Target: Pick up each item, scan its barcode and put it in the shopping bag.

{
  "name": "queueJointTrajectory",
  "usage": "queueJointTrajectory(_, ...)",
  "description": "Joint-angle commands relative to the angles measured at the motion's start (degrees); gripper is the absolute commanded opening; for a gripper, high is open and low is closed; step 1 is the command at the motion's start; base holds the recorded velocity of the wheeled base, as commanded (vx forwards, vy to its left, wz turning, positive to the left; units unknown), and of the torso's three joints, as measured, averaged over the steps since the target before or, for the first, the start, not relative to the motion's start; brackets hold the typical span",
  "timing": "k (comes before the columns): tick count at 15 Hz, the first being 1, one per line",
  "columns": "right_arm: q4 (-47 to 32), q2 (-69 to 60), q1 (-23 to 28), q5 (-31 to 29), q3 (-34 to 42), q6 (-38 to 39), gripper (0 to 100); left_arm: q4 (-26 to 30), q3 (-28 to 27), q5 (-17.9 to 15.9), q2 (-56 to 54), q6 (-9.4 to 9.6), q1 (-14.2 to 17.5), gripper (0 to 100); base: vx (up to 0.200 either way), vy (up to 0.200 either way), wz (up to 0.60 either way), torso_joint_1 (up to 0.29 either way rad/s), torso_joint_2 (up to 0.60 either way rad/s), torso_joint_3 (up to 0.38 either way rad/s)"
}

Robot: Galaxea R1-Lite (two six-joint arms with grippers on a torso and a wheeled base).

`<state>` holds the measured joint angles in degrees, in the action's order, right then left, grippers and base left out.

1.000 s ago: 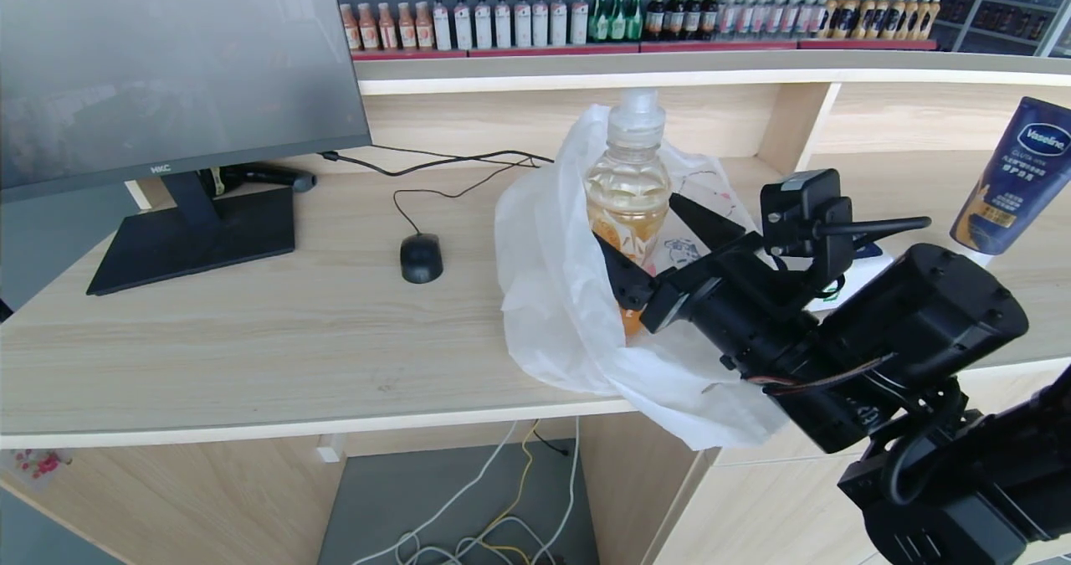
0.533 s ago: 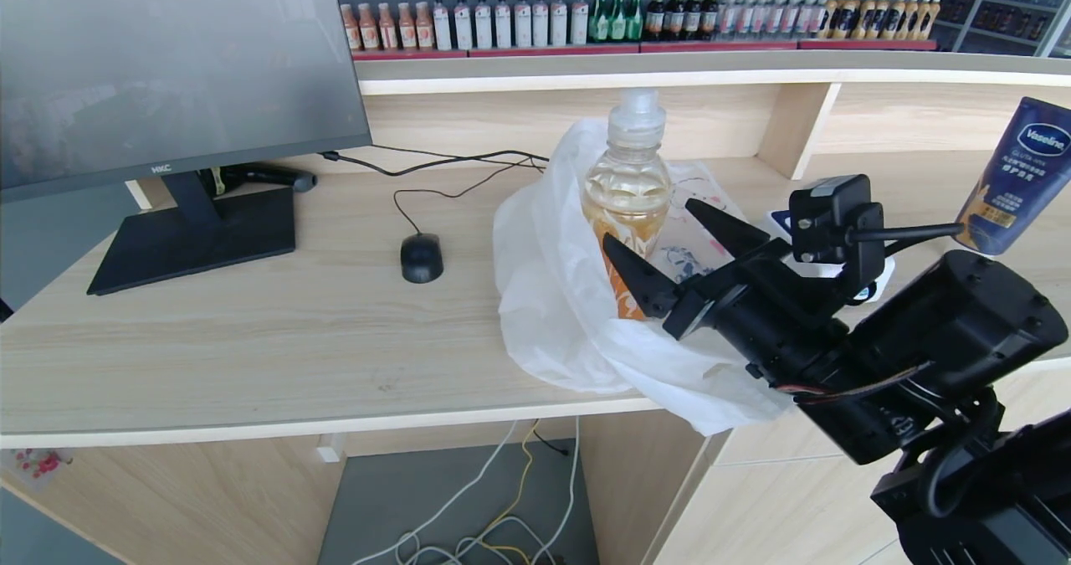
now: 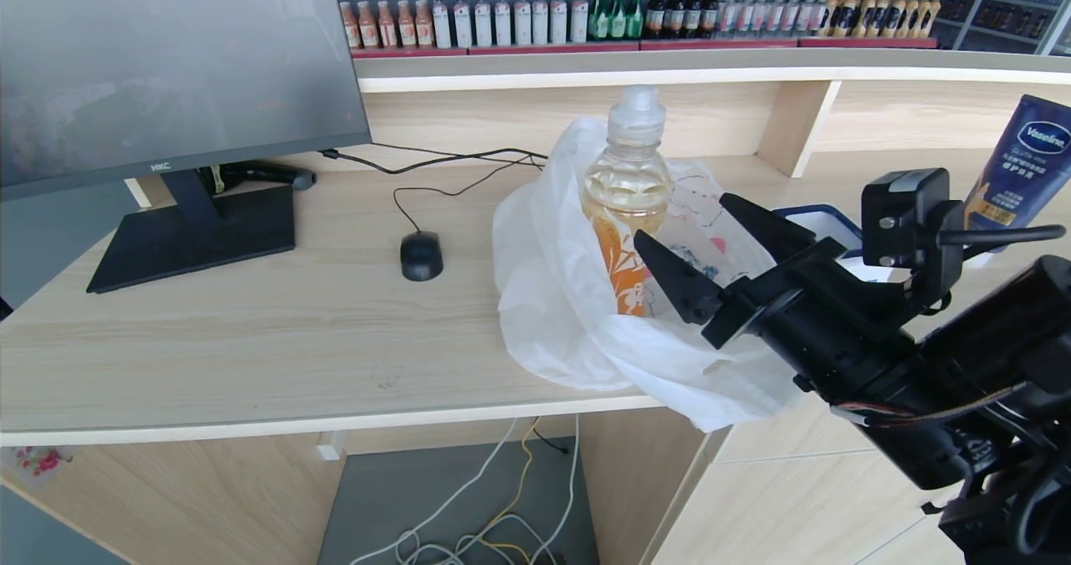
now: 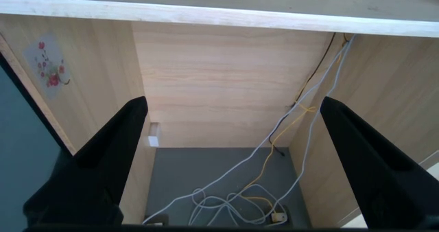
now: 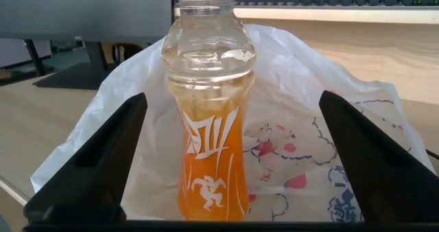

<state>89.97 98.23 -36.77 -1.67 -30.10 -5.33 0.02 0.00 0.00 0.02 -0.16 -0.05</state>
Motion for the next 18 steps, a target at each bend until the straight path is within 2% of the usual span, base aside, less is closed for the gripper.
queueJointTrajectory(1,0.03,-1.38,-0.06,0.0,0.48,-0.03,100,-0.02,0.0,0.0,-0.02,0.16,0.05,100,-0.2,0.0,0.0,0.012,0.0,-0.002)
queueJointTrajectory(7,0.03,-0.76,0.03,0.0,0.13,-0.03,100,-0.02,0.0,0.0,-0.02,0.6,-0.04,100,0.0,0.0,0.0,0.0,0.0,0.0)
queueJointTrajectory(9,0.03,-0.67,0.03,0.0,-0.05,-0.3,100,0.06,0.0,0.0,-0.02,1.04,-0.04,100,0.0,-0.2,0.0,0.01,0.0,0.002)
queueJointTrajectory(14,0.03,-1.46,0.03,0.0,0.39,-1.0,100,0.06,0.0,0.0,-0.02,0.77,0.05,100,0.0,-0.2,0.0,0.007,0.0,0.002)
queueJointTrajectory(18,0.03,-2.52,0.2,0.0,1.62,-1.09,100,0.06,0.0,0.0,-0.02,1.56,-0.04,100,0.0,-0.2,0.0,0.0,0.0,0.005)
